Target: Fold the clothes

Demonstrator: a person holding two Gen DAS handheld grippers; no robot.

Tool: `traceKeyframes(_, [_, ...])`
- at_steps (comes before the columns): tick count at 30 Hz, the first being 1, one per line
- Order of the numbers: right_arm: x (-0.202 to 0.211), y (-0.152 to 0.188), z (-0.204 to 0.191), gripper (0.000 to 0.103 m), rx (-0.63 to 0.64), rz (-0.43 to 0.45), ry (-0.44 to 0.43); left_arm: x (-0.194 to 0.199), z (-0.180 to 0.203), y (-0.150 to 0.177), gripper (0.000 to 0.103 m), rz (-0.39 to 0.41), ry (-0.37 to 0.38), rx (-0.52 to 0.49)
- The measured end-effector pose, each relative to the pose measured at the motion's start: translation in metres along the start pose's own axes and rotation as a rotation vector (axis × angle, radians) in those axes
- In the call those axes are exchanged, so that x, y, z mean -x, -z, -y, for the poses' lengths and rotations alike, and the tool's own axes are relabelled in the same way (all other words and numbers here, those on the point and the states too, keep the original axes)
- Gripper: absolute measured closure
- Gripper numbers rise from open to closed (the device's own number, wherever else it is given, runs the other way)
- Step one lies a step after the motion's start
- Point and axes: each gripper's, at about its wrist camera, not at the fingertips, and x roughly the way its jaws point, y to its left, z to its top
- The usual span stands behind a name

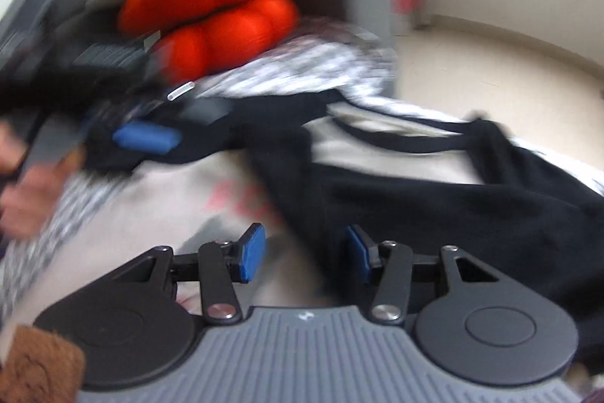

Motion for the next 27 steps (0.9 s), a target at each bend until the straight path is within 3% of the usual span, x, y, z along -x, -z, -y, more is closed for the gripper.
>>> traceKeyframes(6, [0.003,0.014,-0.05,0.051,0.257,-0.111,-0.125,0.001,-0.006,-0.003,0.015,-0.014,0.031,0.037])
traceKeyframes(8, [0.004,0.016,-0.057,0.05,0.307,-0.105,-0.109,0.002,-0.005,-0.002,0.015,-0.016,0.035,0.031])
traceKeyframes(13, [0.013,0.01,-0.049,0.051,0.259,-0.054,-0.063,0.0,0.006,0.003,0.018,-0.018,0.061,-0.027])
traceKeyframes(15, [0.017,0.008,-0.043,0.051,0.24,-0.031,-0.021,-0.003,0.011,0.005,0.031,-0.029,0.07,-0.049])
traceKeyframes(19, [0.023,0.007,-0.031,0.051,0.191,-0.022,0.077,-0.013,0.022,0.013,0.04,-0.061,0.052,-0.104])
traceKeyframes(25, [0.032,0.005,-0.02,0.051,0.146,-0.021,0.171,-0.027,0.039,0.026,0.055,-0.083,-0.051,-0.253])
traceKeyframes(27, [0.037,0.006,-0.019,0.051,0.138,-0.013,0.179,-0.028,0.042,0.029,0.068,-0.071,-0.082,-0.296])
